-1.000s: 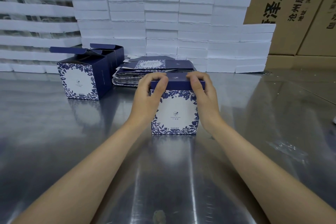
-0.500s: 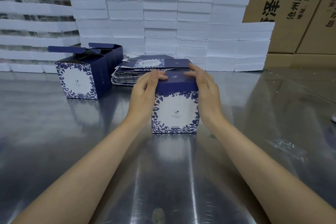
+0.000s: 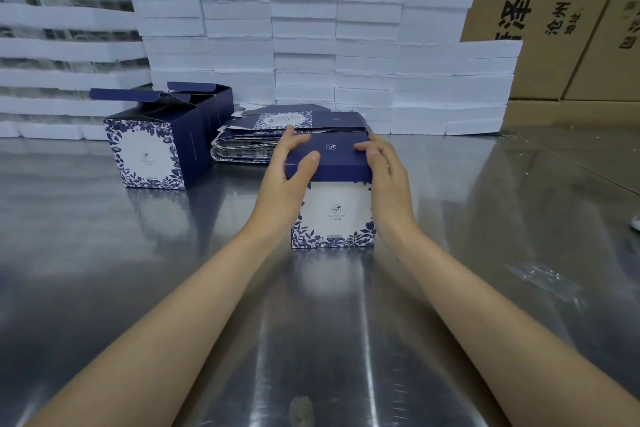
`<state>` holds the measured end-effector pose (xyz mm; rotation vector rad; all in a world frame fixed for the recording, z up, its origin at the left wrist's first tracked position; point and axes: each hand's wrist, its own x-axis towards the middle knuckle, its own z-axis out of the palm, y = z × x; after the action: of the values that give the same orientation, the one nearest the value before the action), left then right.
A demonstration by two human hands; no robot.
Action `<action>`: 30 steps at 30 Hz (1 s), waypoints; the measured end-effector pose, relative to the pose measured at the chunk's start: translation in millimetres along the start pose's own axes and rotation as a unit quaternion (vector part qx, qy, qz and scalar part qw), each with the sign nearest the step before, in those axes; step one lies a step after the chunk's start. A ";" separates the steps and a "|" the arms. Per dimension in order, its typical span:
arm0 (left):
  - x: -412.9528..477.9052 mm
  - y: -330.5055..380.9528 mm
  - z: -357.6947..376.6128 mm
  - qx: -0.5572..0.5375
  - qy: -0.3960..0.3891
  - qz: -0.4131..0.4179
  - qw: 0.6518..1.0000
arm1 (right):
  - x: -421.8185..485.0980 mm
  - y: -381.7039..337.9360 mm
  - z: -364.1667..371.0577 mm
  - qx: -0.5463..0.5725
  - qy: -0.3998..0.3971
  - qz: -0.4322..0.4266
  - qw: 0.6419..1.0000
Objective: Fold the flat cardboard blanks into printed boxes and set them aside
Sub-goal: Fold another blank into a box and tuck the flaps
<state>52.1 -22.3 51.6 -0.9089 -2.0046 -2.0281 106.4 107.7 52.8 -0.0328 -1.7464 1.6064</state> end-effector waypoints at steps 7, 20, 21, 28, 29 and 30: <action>2.3 -3.5 -5.4 0.040 0.003 -0.029 0.999 | -1.5 -7.3 -4.3 0.026 -0.063 -0.007 0.998; -2.4 -4.4 -12.5 0.041 -0.010 0.057 0.997 | -1.4 2.6 -3.3 0.040 -0.097 0.001 0.994; -2.5 -6.2 -12.5 0.047 -0.013 0.049 0.998 | -1.4 2.8 -2.6 0.024 -0.079 -0.001 0.997; -4.7 -14.6 -13.4 0.125 0.058 0.084 0.987 | -0.8 2.8 -2.0 -0.071 -0.058 0.001 0.996; -5.0 -16.4 -13.1 0.158 0.082 0.114 0.977 | -2.0 3.5 -1.0 -0.085 -0.071 -0.008 0.994; -5.1 -18.8 -12.7 0.190 0.104 0.137 0.967 | -3.7 4.5 0.9 -0.099 -0.085 -0.017 0.991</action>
<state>42.8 -34.0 33.8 -0.7991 -1.9326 -1.4603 106.6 106.1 47.1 0.0397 -2.0230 1.4421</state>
